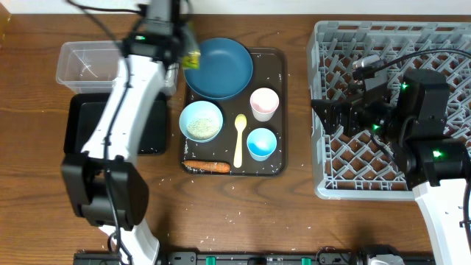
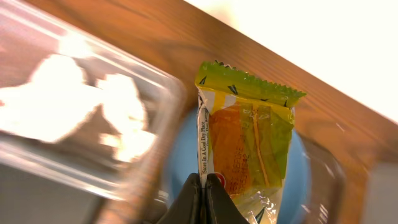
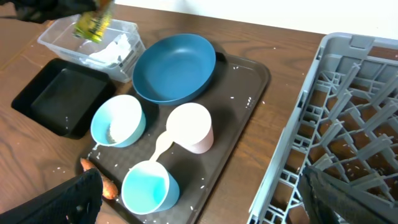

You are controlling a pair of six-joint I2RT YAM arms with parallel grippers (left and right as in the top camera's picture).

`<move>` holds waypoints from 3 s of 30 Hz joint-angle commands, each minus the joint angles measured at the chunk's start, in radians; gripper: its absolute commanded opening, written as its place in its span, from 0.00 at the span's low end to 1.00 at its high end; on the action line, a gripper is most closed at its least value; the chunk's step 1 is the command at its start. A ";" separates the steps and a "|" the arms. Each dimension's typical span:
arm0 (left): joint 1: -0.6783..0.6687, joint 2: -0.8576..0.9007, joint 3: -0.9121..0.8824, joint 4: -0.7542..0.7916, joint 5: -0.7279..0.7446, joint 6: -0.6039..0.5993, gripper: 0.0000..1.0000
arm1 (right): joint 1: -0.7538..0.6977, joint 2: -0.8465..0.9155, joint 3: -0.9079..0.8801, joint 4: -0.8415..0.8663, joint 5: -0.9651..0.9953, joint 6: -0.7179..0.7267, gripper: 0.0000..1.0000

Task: Sort waste into correct bins and load items into the dishwasher rack
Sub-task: 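Carry wrapper with left gripper and drop it into clear bin, then grasp blue cup on tray with left gripper and lift, then hand blue cup from left gripper to right gripper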

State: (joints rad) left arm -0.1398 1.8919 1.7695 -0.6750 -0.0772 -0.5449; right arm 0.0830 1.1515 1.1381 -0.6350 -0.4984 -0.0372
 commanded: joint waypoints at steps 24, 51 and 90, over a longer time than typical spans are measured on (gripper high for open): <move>0.249 0.008 -0.005 -0.089 0.154 0.128 0.63 | 0.008 0.000 0.019 0.027 -0.050 0.025 0.99; -0.254 -0.108 -0.195 -0.504 0.280 0.212 0.63 | 0.008 0.001 0.019 -0.036 -0.050 0.025 0.99; -0.216 -0.254 -0.454 -0.070 0.799 0.080 0.06 | 0.044 0.054 0.019 -0.099 -0.097 0.069 0.98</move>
State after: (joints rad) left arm -0.4149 1.6993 1.3121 -0.7498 0.4980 -0.4709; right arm 0.1024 1.1839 1.1389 -0.7452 -0.5240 0.0154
